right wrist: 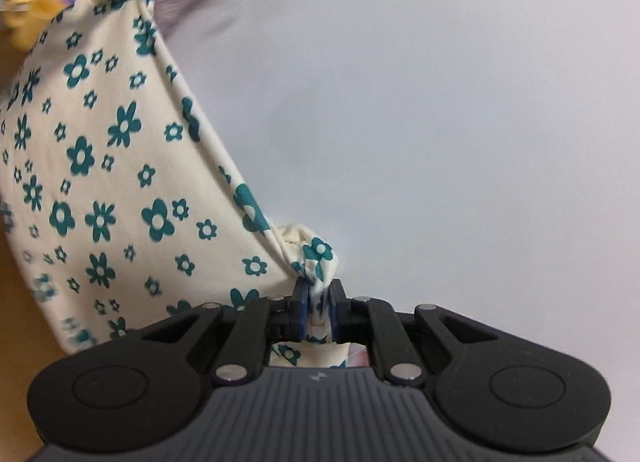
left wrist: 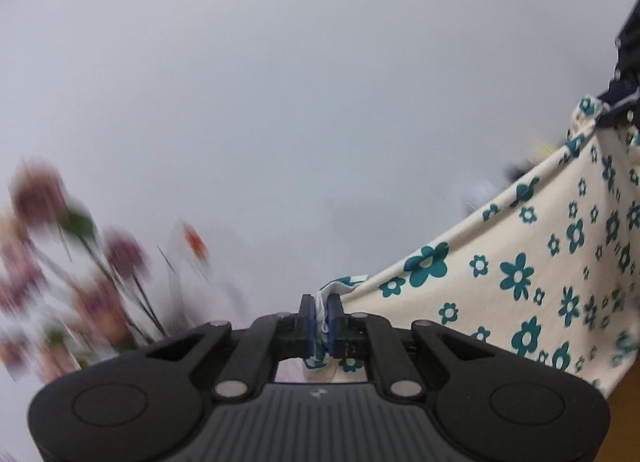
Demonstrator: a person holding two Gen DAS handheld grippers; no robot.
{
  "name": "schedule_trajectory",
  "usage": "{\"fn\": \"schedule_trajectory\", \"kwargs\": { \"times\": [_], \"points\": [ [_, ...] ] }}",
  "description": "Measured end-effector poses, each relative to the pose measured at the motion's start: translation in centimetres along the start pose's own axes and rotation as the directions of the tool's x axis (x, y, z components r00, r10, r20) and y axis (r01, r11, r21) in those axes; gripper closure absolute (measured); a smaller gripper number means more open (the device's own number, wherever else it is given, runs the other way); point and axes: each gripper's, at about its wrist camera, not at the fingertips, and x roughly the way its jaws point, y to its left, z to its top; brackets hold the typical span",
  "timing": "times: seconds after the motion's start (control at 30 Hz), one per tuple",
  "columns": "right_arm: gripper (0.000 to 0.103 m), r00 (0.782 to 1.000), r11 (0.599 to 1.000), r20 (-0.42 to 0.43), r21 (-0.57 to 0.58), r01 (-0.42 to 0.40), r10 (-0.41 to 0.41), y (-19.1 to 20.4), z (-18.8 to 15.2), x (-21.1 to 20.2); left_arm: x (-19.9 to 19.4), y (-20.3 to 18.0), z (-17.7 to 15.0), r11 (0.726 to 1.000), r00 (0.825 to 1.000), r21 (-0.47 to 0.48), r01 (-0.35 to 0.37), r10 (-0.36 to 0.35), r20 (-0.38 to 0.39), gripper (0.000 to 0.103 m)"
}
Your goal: Fold clothes
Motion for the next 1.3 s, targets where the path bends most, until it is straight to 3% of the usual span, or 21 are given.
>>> {"fn": "schedule_trajectory", "kwargs": {
  "times": [0.13,0.2,0.3,0.43,0.53,0.6,0.7,0.77,1.0,1.17,1.27,1.3],
  "points": [
    [0.094,0.977,0.981,0.104,-0.045,0.19,-0.185,-4.2,3.2,0.8,-0.3,2.1,5.2,0.987,0.981,0.011,-0.159,0.156,0.118,0.098],
    [0.094,0.967,0.973,0.145,-0.07,0.222,-0.21,-4.8,3.8,0.3,-1.6,2.2,5.6,0.98,0.971,0.055,-0.191,0.18,0.158,0.098],
    [0.094,0.961,0.965,0.196,-0.134,0.225,-0.197,-3.6,2.9,-0.7,-4.7,1.5,3.5,0.967,0.966,0.143,-0.211,0.184,0.184,0.098],
    [0.094,0.972,0.963,0.23,-0.246,0.109,-0.052,1.4,-1.2,-2.8,-9.3,-0.6,-3.4,0.976,0.993,0.193,-0.1,0.087,0.073,0.098],
    [0.094,0.972,0.94,0.217,-0.34,-0.015,0.094,7.1,-5.2,-5.2,-12.6,-3.6,-10.5,0.983,0.997,0.18,0.037,-0.023,-0.076,0.098],
    [0.094,0.962,0.921,0.184,-0.371,-0.123,0.202,10.8,-7.7,-6.8,-14.7,-5.8,-15.3,0.98,0.977,0.15,0.132,-0.103,-0.188,0.098],
    [0.094,0.932,0.88,0.121,-0.39,-0.272,0.342,15.4,-10.8,-9.4,-17.5,-8.2,-20.7,0.964,0.928,0.086,0.25,-0.214,-0.305,0.098],
    [0.094,0.917,0.867,0.094,-0.374,-0.329,0.388,17.3,-11.7,-11.3,-18.7,-8.8,-22.3,0.959,0.911,0.051,0.279,-0.247,-0.33,0.098],
    [0.094,0.901,0.876,0.065,-0.271,-0.399,0.43,18.3,-13.7,-14.5,-21.1,-7.6,-23.2,0.962,0.91,0.005,0.272,-0.255,-0.328,0.098],
    [0.093,0.885,0.868,0.035,-0.219,-0.447,0.464,20.1,-14.3,-14.5,-21.7,-8.0,-23.7,0.957,0.893,-0.034,0.287,-0.28,-0.352,0.098],
    [0.078,0.862,0.856,0.008,-0.117,-0.503,0.508,20.0,-14.6,-14.1,-21.7,-7.8,-24.3,0.948,0.872,-0.084,0.307,-0.315,-0.375,0.087],
    [0.061,0.842,0.842,0.007,-0.042,-0.538,0.539,19.1,-14.8,-14.0,-21.8,-7.3,-24.4,0.941,0.863,-0.112,0.319,-0.337,-0.376,0.08]
  ]
}}
